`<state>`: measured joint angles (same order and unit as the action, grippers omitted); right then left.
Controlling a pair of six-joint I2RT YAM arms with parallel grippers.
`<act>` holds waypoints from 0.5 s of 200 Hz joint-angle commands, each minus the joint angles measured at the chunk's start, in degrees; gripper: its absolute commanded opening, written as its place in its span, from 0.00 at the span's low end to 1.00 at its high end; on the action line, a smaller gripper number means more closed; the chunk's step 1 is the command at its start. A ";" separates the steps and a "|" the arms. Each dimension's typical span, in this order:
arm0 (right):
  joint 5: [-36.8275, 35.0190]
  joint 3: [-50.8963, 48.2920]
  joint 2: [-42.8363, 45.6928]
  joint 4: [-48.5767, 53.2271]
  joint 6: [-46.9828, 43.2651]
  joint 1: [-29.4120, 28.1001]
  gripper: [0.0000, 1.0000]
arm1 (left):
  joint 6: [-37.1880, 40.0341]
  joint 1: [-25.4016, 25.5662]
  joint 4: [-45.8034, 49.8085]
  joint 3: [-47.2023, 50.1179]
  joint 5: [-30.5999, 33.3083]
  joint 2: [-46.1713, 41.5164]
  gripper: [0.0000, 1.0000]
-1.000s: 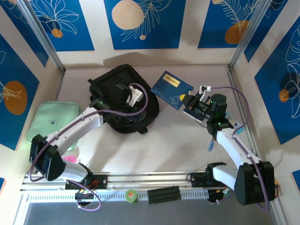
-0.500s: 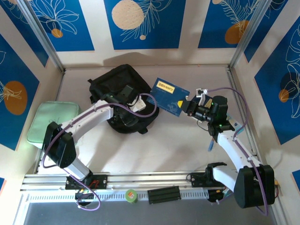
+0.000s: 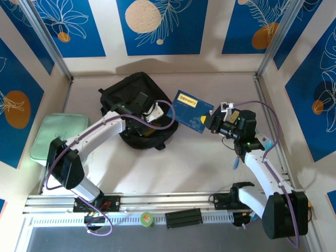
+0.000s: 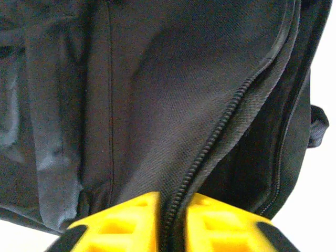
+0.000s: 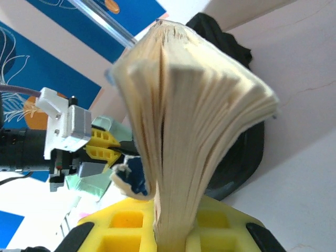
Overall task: Pack the student bag
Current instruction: Open the student bag at the top-center of the table.
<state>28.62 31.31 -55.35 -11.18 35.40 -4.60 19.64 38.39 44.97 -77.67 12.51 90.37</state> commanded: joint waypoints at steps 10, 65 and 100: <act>-5.18 -0.15 4.46 3.46 0.05 1.03 0.02 | -1.21 0.17 -0.86 -1.87 1.19 -2.17 0.09; -13.15 0.79 12.24 16.77 7.06 2.18 0.01 | -9.94 0.13 -7.21 -4.15 9.79 -3.86 0.00; -9.25 4.20 11.97 24.71 17.41 1.88 0.02 | -15.57 0.16 -15.30 -4.21 14.85 -6.98 0.00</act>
<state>17.74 32.32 -43.59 7.27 44.14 -2.55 9.61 38.37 38.70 -79.88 21.91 87.72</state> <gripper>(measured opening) 0.128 0.058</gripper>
